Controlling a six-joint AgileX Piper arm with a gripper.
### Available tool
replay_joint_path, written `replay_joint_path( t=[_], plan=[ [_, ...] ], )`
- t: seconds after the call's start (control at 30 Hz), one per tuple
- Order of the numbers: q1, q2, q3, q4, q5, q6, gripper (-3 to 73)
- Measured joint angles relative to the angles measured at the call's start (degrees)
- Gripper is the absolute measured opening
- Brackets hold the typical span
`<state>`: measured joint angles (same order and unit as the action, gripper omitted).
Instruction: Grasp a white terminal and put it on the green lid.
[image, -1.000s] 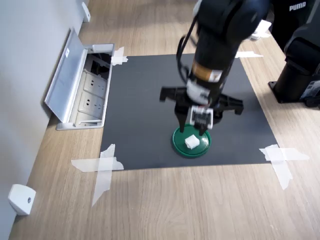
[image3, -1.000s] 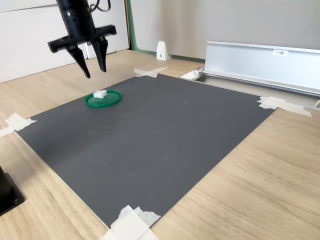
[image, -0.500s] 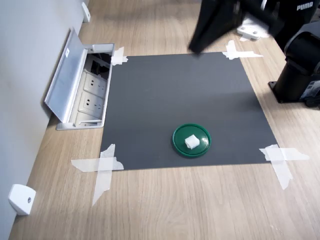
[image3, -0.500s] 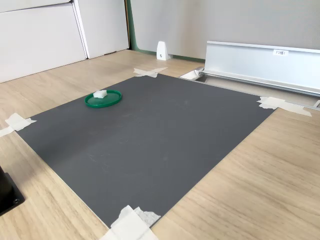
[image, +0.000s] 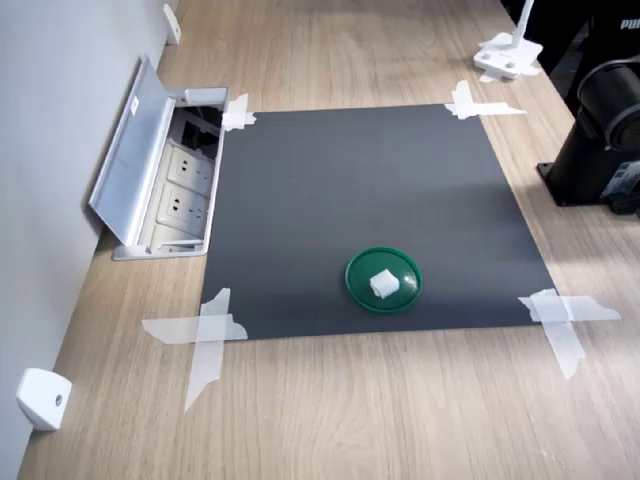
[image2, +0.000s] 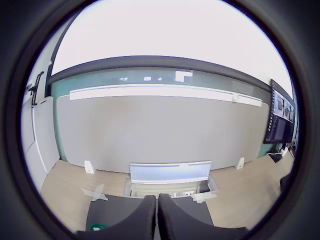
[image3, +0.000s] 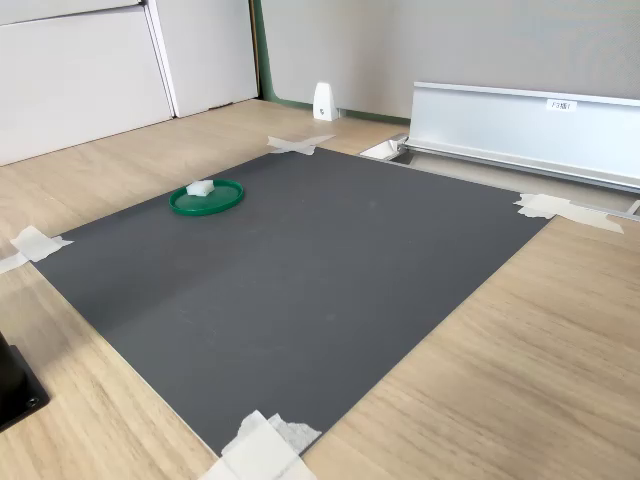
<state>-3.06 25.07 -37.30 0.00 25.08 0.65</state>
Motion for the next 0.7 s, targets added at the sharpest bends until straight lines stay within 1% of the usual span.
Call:
replay_joint_path(
  t=[0.27,0.5,0.7],
  plan=[
    [-4.67,-11.56,11.51,1.03,0.39,0.24,-0.7],
    [-5.11,-18.5,20.62,1.88,0.44,0.24,-0.7],
    [-5.11,-24.67,25.49,2.33,0.73,0.24,-0.7]
  ],
)
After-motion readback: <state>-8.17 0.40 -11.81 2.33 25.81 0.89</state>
